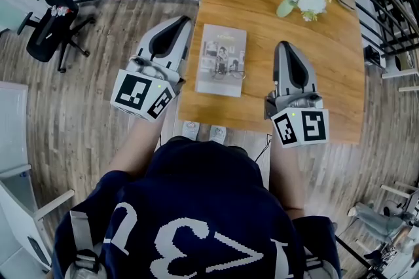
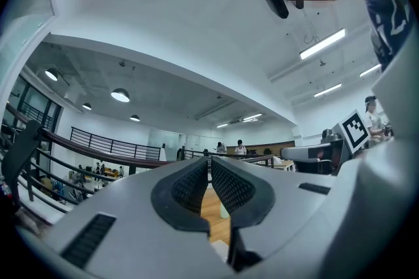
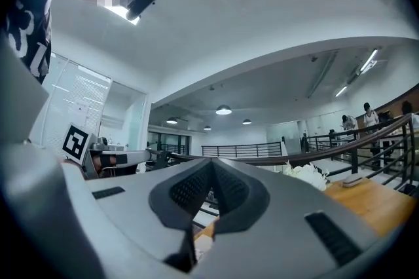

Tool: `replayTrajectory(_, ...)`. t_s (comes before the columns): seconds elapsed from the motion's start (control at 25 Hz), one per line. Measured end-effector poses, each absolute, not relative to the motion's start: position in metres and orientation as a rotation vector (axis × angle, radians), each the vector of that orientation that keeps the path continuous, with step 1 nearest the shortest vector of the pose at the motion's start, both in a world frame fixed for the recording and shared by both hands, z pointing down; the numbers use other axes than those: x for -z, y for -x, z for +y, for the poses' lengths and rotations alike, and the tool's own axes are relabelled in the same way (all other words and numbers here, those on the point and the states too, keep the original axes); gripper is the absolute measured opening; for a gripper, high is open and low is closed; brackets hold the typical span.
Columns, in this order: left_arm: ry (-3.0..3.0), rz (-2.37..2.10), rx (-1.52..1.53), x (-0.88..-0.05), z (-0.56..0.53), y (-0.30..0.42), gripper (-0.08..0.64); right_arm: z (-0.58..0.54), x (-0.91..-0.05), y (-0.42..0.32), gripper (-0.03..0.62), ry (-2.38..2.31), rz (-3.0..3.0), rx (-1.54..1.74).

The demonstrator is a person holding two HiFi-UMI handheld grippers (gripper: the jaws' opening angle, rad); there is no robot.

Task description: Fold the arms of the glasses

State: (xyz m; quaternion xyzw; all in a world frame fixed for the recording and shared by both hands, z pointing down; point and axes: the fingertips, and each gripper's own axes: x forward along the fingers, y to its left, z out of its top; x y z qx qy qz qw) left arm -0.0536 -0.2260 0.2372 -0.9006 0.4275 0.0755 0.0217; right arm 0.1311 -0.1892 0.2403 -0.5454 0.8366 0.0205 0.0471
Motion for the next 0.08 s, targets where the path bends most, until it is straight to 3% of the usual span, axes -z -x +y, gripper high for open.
replayTrajectory(0.08, 2.788, 1.326, -0.234, -0.2378, -0.2238, 0.0535, 0.029, -0.1868, -0.2409, -0.1314, 0.023, 1.667, 2.549, -0.067)
